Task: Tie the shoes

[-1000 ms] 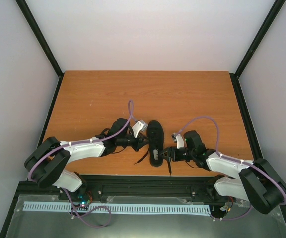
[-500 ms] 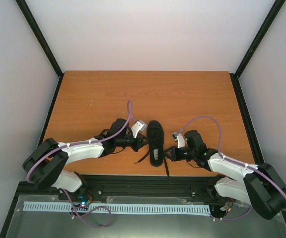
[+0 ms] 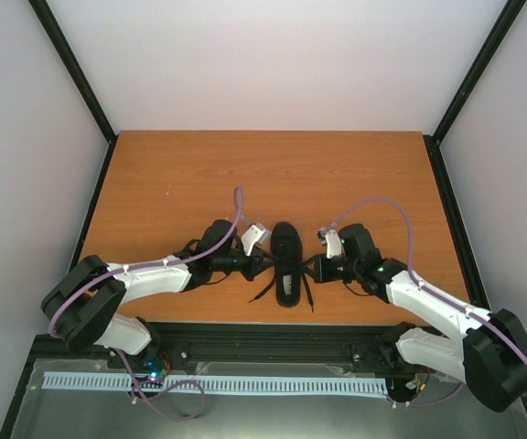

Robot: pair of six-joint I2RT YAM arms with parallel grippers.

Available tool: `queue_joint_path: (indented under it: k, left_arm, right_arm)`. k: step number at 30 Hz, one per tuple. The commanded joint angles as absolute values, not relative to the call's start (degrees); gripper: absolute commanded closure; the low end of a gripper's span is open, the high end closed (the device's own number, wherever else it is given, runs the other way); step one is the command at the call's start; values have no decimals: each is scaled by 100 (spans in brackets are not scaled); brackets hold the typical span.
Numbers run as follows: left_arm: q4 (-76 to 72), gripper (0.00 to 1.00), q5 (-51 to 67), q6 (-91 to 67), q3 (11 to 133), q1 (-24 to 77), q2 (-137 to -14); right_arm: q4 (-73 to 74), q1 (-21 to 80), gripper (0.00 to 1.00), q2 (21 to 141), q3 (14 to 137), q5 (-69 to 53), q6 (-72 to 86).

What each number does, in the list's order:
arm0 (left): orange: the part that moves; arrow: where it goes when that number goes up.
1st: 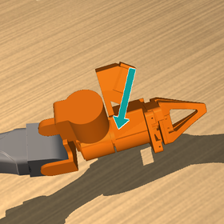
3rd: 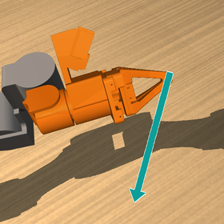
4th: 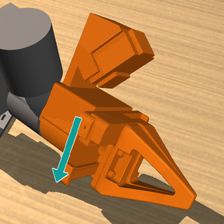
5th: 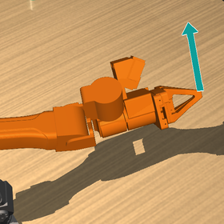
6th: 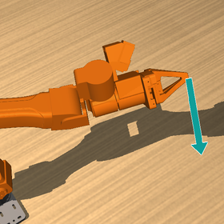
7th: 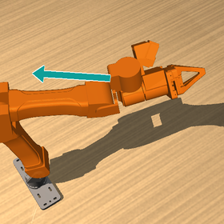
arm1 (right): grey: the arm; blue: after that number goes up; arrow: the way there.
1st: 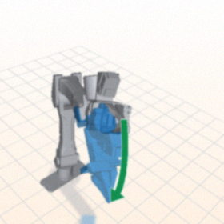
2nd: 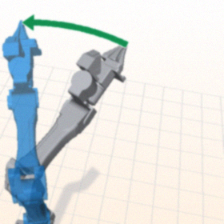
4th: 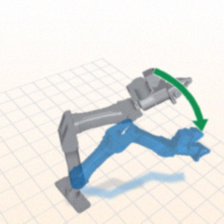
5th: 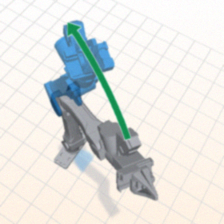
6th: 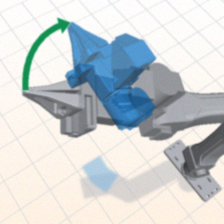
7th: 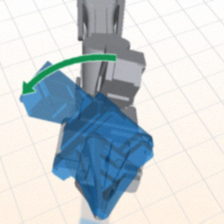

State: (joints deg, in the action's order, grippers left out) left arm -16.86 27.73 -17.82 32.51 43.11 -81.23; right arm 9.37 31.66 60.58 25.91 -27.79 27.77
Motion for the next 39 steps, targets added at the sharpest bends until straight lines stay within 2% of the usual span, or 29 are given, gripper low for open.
queue_joint_path:
  k: [1, 13, 22, 26, 29, 34, 35, 37, 39]
  left_arm:
    - [-1957, 99, 2807, -1831, 3192, 4372, -7982]
    - [-1931, 99, 2351, -1963, 3038, 4793, -7896]
    - [-1828, 99, 1952, -2271, 2660, 5117, -7827]
    - [-1576, 94, 1920, -2365, 2446, 5194, -7657]
    - [-1328, 88, 1903, -2478, 2255, 5203, -7346]
    - [-741, 55, 1693, -2756, 1988, 5201, -6414]
    - [-554, 52, 1584, -2823, 2010, 5198, -6178]
    - [-151, 46, 1348, -3021, 2178, 5163, -5759]
    - [161, 45, 1258, -3237, 2454, 4985, -5555]
  right_arm:
    - [1227, 3208, 96, 6371, 3014, -2753, 2635]
    - [1071, 3428, 97, 7148, 3681, -3137, 2549]
    - [925, 3445, 97, 7324, 3410, -3009, 2557]
    - [822, 3445, 97, 7435, 3335, -2956, 2595]
    - [762, 3444, 97, 7501, 3294, -2944, 2606]
    - [720, 3445, 97, 7568, 3230, -2940, 2615]
    - [723, 3445, 97, 7563, 3226, -2924, 2613]
    - [737, 3445, 97, 7535, 3198, -2914, 2620]
    - [740, 3445, 97, 7480, 3160, -2902, 2624]
